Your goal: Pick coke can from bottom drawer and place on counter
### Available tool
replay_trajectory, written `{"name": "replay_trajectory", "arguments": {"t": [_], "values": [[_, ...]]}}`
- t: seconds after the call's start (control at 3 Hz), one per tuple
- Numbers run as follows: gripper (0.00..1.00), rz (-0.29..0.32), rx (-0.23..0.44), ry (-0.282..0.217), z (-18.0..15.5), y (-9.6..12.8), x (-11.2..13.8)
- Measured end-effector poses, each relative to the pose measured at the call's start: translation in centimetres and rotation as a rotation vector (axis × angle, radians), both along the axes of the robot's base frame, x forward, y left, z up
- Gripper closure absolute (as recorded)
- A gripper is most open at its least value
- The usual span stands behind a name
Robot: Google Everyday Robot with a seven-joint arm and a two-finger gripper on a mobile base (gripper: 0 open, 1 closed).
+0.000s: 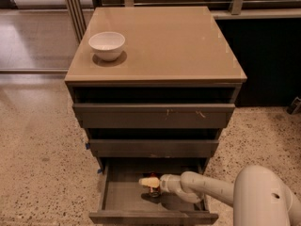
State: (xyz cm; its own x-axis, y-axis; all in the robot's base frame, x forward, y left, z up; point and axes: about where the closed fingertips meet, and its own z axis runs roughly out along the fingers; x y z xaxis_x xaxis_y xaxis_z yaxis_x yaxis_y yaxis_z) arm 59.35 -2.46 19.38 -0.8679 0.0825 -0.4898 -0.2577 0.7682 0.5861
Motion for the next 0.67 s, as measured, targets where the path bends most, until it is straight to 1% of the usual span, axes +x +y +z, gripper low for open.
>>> {"name": "replay_trajectory", "arguments": {"t": [0.33,0.67], "values": [[0.00,0.014,-0.047,0.029,-2.1,0.5,0.1],[0.00,0.028,-0.069,0.053,-3.8,1.2,0.1]]}}
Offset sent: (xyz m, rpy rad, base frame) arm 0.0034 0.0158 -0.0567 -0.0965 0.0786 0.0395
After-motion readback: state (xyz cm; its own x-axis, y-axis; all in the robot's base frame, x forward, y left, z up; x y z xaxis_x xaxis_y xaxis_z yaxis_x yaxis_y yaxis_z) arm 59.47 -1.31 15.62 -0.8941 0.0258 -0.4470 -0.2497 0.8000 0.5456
